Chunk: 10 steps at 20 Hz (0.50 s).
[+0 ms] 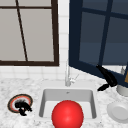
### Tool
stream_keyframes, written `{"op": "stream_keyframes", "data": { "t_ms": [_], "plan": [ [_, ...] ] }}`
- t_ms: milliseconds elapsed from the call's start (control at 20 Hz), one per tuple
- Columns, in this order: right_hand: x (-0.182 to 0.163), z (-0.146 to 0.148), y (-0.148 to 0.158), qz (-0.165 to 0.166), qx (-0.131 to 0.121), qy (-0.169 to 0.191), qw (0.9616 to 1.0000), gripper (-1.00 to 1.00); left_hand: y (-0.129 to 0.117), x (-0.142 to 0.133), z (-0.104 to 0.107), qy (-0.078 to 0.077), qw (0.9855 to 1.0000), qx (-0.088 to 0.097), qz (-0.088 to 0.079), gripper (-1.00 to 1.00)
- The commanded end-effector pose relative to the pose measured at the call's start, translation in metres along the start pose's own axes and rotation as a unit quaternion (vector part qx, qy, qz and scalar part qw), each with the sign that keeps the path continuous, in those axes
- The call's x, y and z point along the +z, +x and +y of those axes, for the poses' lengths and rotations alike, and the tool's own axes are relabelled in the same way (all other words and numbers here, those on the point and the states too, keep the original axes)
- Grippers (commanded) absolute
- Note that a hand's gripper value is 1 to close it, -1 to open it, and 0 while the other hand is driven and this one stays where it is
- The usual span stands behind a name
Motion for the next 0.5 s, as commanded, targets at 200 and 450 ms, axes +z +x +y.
{"op": "stream_keyframes", "data": {
  "t_ms": [200, 450],
  "plan": [
    [-0.023, -0.02, -0.03, 0.027, -0.02, 0.03, 0.999, -1.0, 0.0, 0.0, 0.0, 0.0, 1.0, 0.0, 0.0, 0.0],
    [-0.036, -0.031, -0.044, 0.021, -0.045, 0.044, 0.9978, -1.0, 0.0, 0.0, 0.0, 0.0, 1.0, 0.0, 0.0, 0.0]
  ]
}}
